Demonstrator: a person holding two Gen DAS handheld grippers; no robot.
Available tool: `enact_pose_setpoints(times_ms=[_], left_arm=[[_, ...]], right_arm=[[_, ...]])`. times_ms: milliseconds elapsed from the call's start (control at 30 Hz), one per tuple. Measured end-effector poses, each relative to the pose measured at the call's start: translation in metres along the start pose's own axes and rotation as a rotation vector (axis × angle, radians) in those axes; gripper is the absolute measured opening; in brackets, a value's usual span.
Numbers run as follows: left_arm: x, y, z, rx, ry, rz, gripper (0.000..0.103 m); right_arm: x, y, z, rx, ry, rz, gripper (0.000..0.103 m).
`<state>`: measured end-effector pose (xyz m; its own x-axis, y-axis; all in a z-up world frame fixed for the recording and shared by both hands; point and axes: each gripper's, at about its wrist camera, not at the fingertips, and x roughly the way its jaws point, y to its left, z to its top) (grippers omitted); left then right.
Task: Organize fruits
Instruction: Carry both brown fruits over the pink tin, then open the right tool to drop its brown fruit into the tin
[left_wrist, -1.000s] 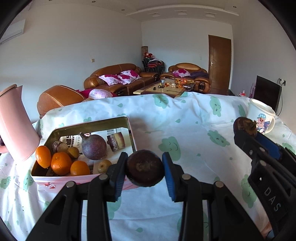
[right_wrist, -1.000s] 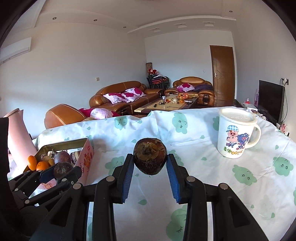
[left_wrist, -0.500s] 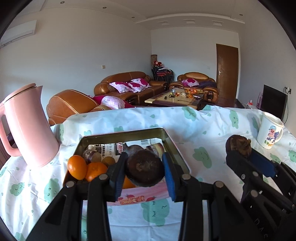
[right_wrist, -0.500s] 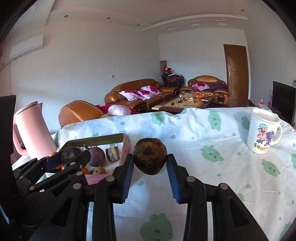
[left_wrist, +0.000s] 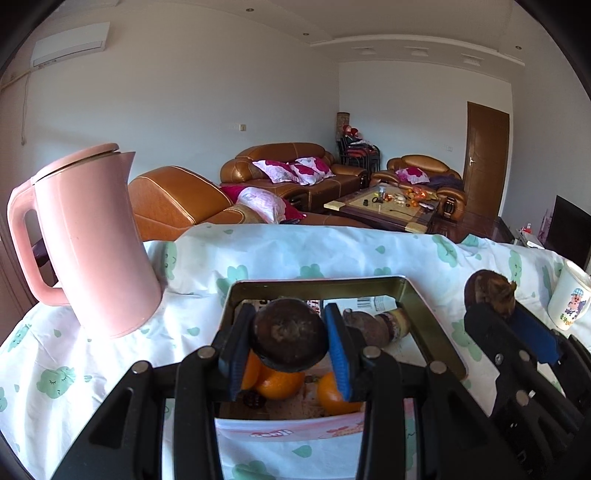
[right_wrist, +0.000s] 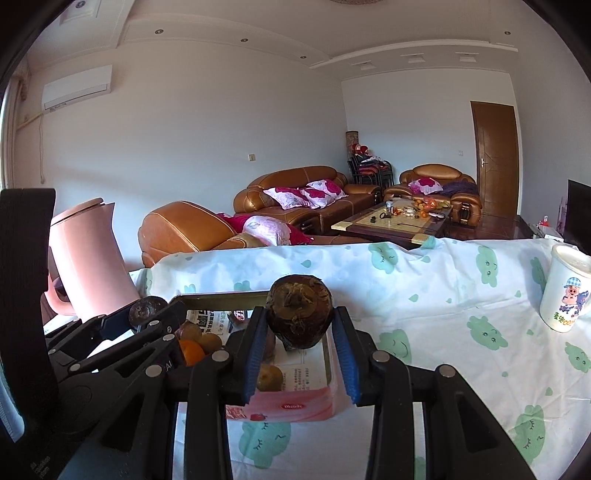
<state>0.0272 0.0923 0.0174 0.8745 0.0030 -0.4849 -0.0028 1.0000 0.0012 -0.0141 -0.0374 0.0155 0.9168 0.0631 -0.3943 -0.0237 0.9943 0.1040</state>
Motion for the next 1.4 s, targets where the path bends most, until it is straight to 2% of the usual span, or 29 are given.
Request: enact_pose_setpoints(times_ms=[467, 633, 1000, 1400], left_arm=[[0.030, 0.020, 0.008, -0.050, 0.041, 0.058, 0.040], [0.042, 0.018, 0.003, -0.037, 0.073, 0.059, 0.040], [0.049, 0.014, 0.001, 0.007, 0.078, 0.064, 0.040], [0.061, 0.015, 0.000, 0.026, 0.103, 0.042, 0.039]], right_arm=[[0.051, 0.010, 0.020, 0.010, -0.010, -0.011, 0.039], [0.066, 0.010, 0.017, 0.002, 0.035, 0.001, 0.039], [0.100, 0.012, 0.010, -0.026, 0.161, 0.010, 0.039], [0.120, 0.011, 0.006, -0.004, 0.272, 0.146, 0.039]])
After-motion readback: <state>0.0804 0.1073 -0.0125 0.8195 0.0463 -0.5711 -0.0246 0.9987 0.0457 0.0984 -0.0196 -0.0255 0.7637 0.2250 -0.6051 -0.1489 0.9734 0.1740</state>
